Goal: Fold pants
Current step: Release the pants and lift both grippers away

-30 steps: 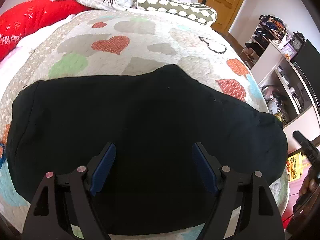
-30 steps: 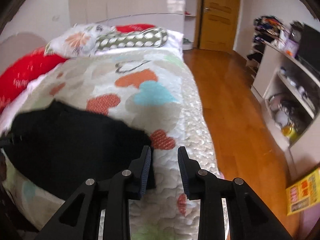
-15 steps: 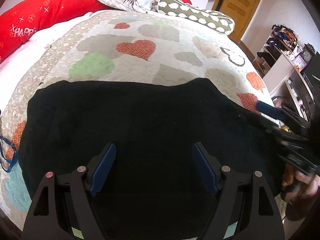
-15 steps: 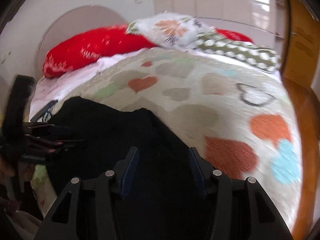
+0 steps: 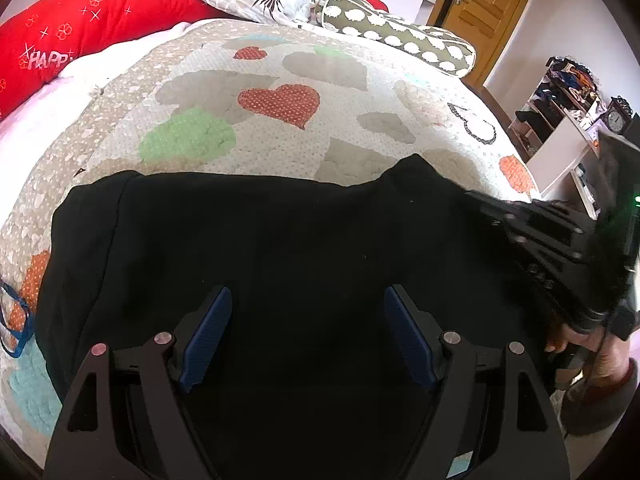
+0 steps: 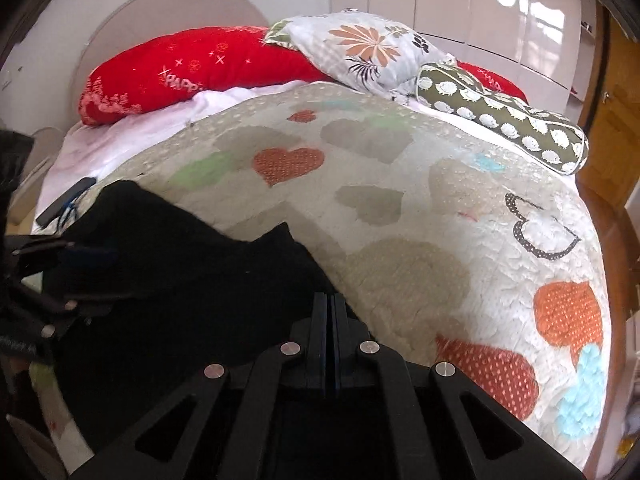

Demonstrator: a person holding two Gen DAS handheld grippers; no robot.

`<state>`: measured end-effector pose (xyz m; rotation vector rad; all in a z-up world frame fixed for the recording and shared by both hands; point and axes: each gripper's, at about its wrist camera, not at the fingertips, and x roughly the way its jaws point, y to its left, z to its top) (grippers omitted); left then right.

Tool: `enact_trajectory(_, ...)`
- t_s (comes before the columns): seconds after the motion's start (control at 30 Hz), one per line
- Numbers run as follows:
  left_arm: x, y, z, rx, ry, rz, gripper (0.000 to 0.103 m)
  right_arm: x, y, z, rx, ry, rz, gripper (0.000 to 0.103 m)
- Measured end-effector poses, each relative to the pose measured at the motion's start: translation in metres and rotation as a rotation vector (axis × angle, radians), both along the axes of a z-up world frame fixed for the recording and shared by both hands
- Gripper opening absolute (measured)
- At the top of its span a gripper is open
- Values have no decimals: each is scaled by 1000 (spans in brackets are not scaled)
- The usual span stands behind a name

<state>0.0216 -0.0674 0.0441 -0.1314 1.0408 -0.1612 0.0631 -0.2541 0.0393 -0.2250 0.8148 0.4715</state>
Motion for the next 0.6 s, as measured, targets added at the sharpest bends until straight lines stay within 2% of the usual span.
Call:
enact_trajectory(0.13,-2,-4,-3,10,4,-5,78,10,3,-26,-28,55,-54,1)
enact_trajectory(0.17,-2,-5,-3,11,4,-9,78,6,1,-22,-17,39,-70,7)
enact_trajectory(0.27,-4,-6,0,3,-3,-12,78,-16,-19,1,40,37,-129,39)
enact_trajectory(0.3,-5,-5,1,-2,-7,-9,78,-30,-29,9,70,32,-151,45)
enact_trajectory(0.47,-8,-7,0,-15,0,-9,78,-96,-90,17,73,15,-263,47)
enact_trajectory(0.6,-14,-9,1,-8,-9,-6,78,-131,-155,-6,107,86,-400,47)
